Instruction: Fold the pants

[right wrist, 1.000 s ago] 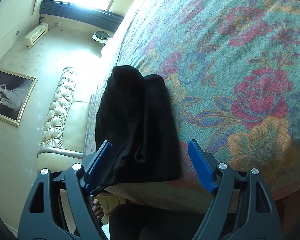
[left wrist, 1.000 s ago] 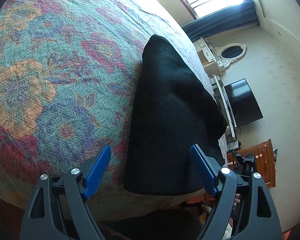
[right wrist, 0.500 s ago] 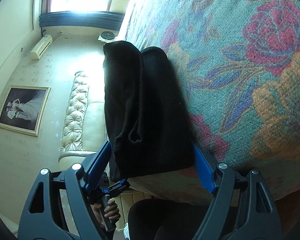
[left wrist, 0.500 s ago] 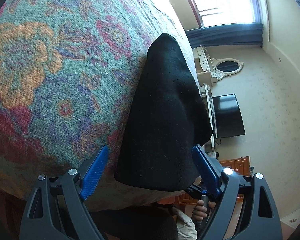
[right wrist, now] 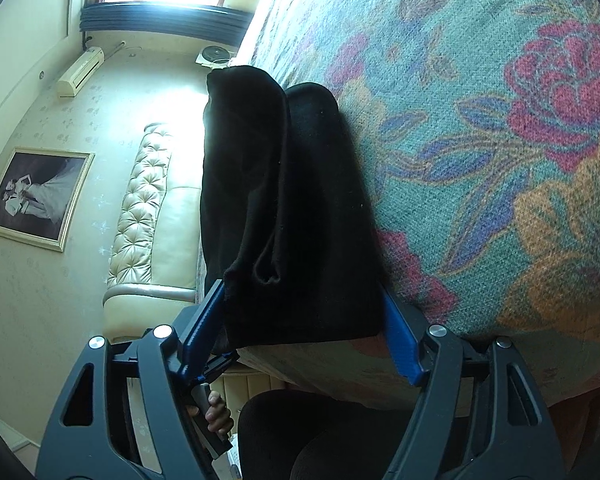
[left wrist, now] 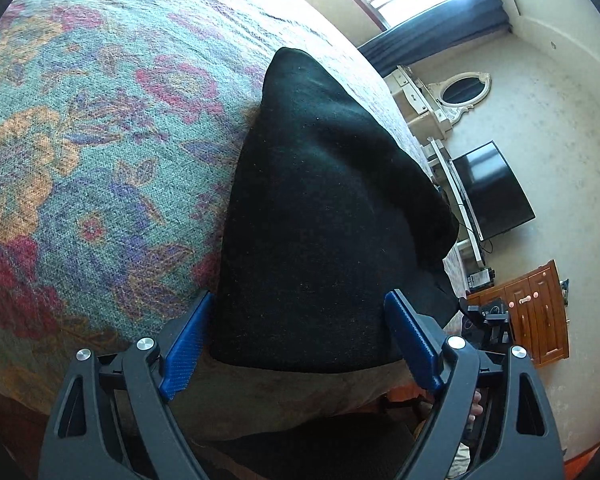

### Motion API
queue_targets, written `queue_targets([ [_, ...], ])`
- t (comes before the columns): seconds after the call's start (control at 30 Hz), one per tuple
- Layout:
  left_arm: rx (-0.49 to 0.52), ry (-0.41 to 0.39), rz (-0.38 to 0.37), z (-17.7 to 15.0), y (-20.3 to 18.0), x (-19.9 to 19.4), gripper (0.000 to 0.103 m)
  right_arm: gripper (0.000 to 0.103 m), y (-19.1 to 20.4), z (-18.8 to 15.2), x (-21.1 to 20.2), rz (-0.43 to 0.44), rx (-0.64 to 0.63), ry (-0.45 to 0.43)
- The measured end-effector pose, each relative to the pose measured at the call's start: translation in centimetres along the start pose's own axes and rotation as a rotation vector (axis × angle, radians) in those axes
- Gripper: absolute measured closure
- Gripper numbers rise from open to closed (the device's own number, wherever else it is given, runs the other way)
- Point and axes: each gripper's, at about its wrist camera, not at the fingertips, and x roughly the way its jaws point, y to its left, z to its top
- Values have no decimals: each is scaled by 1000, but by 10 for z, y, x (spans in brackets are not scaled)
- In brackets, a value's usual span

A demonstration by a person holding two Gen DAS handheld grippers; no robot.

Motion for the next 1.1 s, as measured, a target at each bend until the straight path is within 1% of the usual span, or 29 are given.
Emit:
queue_targets([
  [0.07,3,-3,1,1,-1,1,19,37,-2,1,-1,3,3,4],
  [0.23,23,-10,16,1,-3,2,19,38,-4,1,0,2,0,5],
  [0.47,31,-13,27,1,-3,5,21,47,-10,1,-2,-10,-8,4],
  [0.53,40,-7,39,-1,-8,7,25,49,-12,0,-3,-18,-15,4],
  [0.57,49,-5,53,-1,-9,7,28,52,-12,-1,-4,-24,-20,4],
  [0.6,59,-2,68,-1,-10,7,32,56,-12,-1,-5,-26,-23,3],
  [0.7,65,-1,79,-1,-11,6,39,65,-9,-3,-8,-26,-35,-2],
  [0.8,77,-9,89,-1,-13,3,47,70,-1,-5,-11,-31,-48,-8],
  [0.83,90,-14,94,-1,-15,2,51,70,1,-5,-12,-34,-55,-9],
  [0.93,110,-22,100,-2,-19,1,55,72,5,-5,-14,-35,-66,-15],
  [1.1,108,-18,96,-3,-17,0,57,73,9,-5,-15,-38,-72,-15],
])
